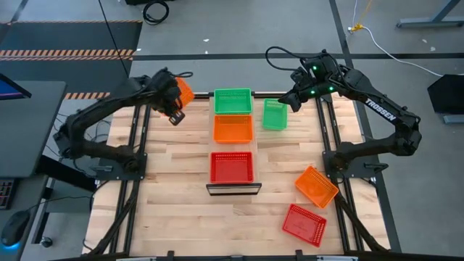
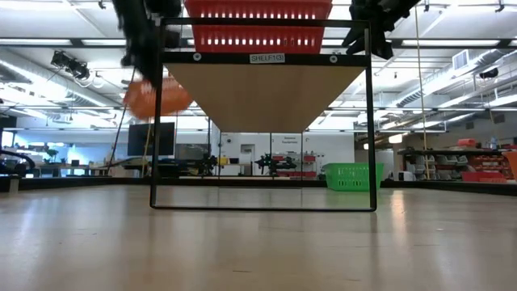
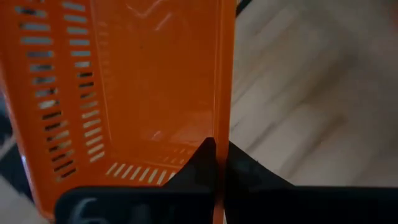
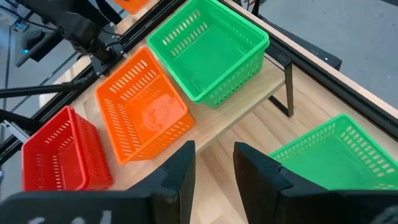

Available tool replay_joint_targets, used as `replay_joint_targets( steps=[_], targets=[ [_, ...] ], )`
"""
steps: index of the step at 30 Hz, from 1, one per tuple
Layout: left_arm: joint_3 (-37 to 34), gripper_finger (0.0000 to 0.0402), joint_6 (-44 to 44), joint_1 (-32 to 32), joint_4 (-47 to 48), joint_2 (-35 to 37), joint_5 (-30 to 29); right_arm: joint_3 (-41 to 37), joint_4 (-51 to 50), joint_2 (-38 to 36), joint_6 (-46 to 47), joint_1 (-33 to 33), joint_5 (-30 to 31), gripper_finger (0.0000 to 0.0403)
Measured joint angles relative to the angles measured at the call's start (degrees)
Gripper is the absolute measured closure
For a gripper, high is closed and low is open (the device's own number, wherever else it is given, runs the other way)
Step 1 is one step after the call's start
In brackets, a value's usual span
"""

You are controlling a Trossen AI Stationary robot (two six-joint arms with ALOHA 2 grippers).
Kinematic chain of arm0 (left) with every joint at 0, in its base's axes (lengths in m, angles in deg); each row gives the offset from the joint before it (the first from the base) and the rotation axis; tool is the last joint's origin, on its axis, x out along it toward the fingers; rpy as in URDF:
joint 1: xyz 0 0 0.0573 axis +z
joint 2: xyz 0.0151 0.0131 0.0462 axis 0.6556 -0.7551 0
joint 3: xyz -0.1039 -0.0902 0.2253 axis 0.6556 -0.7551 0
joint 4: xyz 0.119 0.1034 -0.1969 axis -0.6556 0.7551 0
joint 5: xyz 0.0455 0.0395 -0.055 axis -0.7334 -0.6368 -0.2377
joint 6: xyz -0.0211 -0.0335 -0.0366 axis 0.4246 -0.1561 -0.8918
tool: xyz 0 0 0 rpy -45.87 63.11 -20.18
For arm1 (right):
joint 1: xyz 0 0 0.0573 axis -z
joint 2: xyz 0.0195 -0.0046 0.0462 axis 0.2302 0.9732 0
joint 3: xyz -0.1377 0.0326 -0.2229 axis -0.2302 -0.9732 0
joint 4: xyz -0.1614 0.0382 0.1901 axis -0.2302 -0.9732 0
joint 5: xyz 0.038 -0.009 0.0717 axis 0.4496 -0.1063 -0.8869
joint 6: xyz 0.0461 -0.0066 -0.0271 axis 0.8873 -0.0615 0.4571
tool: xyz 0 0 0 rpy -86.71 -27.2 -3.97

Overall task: Stack baskets on shelf by color
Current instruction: Stack the top orange bin on top of the orange bin on the shelf

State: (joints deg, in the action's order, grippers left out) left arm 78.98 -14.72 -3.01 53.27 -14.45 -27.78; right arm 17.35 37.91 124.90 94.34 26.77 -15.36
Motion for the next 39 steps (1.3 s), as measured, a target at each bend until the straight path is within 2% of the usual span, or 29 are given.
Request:
replay_joint_targets(
  steps=[4, 9, 14, 18, 22, 28, 39],
  targets=[
    [7.7, 0.0393, -0.3, -6.8, 1.0, 2.2, -0.8, 0.0, 0.0, 0.0, -0.1, 0.1, 0.0, 0.0288],
    [19.3, 0.0393, 0.0, -16.3, -1.5, 1.1, -2.0, 0.0, 0.0, 0.0, -0.1, 0.1, 0.0, 0.0288],
    [29.5, 0.0394, -0.7, -23.9, -1.3, -5.1, -4.5, 0.0, 0.0, 0.0, -0.3, 0.1, 0.0, 0.0288],
    [35.0, 0.0394, -1.5, -28.4, -1.2, -11.4, -5.0, 0.0, -1.6, 0.0, 1.0, 0.1, -0.2, 0.0288],
    [37.7, 0.0394, -1.5, -31.3, -1.0, -17.4, -4.9, 0.0, -6.5, -0.7, 0.4, 0.8, -0.1, 0.0288],
    [37.8, 0.0392, -1.5, -33.5, -1.0, -23.4, -5.0, 0.0, -10.2, -3.2, -2.6, 2.6, 0.0, 0.0288],
    [37.8, 0.0392, -0.9, -35.6, 1.3, -28.4, -5.0, 0.0, -11.2, -8.5, -5.6, 4.0, -0.1, 0.0288]
  ],
)
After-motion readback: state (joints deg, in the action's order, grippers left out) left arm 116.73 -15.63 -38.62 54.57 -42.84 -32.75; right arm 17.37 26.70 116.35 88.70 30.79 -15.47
